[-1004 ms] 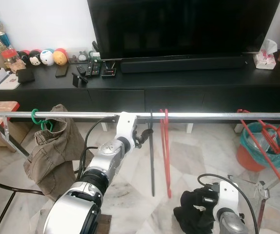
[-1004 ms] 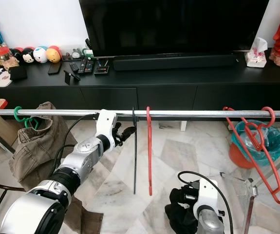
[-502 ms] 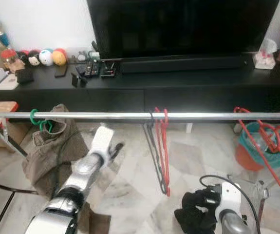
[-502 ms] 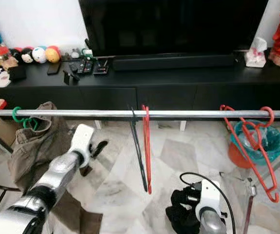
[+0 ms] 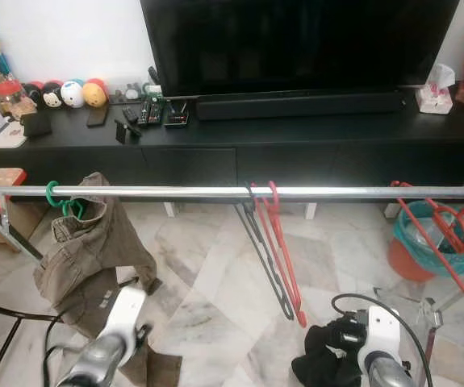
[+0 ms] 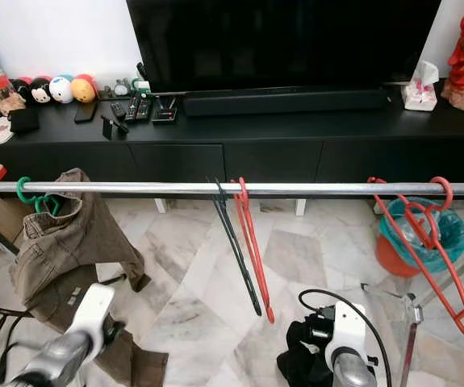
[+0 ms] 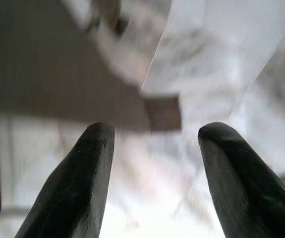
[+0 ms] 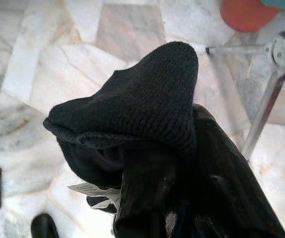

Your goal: Hang hanger

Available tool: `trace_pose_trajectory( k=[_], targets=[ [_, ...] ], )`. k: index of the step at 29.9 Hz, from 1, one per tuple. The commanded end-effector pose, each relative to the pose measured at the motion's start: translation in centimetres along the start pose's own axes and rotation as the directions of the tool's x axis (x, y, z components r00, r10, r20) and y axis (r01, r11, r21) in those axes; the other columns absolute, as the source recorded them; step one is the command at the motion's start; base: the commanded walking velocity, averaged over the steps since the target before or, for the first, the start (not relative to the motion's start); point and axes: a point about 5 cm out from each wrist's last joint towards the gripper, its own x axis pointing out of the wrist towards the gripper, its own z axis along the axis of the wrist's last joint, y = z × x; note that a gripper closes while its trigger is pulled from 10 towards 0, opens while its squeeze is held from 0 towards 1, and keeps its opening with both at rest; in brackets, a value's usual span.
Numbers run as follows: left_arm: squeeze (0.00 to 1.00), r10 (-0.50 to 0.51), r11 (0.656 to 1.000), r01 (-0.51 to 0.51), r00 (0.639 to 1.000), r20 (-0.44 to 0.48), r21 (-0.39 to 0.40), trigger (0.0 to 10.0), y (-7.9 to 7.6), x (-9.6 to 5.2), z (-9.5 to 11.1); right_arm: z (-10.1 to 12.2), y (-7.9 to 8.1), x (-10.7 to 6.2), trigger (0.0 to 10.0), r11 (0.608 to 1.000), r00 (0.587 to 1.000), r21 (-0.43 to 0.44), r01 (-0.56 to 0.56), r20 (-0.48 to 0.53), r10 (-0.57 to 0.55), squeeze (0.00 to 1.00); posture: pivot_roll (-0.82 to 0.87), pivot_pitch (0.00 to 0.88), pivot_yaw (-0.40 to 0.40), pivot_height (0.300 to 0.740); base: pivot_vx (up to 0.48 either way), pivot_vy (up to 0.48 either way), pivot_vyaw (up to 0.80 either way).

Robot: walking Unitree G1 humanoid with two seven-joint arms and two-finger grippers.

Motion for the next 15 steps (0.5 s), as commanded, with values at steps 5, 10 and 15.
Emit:
trace_pose_trajectory(
  k=[5,10,15],
  targets=[
    [0.0,0.014,0.999,-0.015,1.0,-0.027,-0.035,10.0,-0.2,-0.1,-0.8,-0.1,-0.6,0.0,10.0,1.0,1.0,-0.005,0.006,-0.006,-0.006,0.0,-0.03,0.0,0.057,0.74,0.0,0.0,0.0],
    [0.0,-0.024,0.999,0.025,0.999,0.028,-0.031,10.0,-1.4,0.3,0.7,0.2,-0.3,0.1,10.0,1.0,1.0,-0.006,0.001,-0.001,-0.001,0.0,-0.04,0.0,0.059,0.74,0.0,0.0,0.0],
    [0.0,-0.049,0.999,0.05,0.998,0.038,-0.02,10.0,-1.9,0.4,1.0,0.3,0.1,0.1,10.0,1.0,1.0,-0.002,-0.008,0.003,0.008,0.0,-0.04,0.0,0.063,0.74,0.057,0.0,0.0]
  ],
)
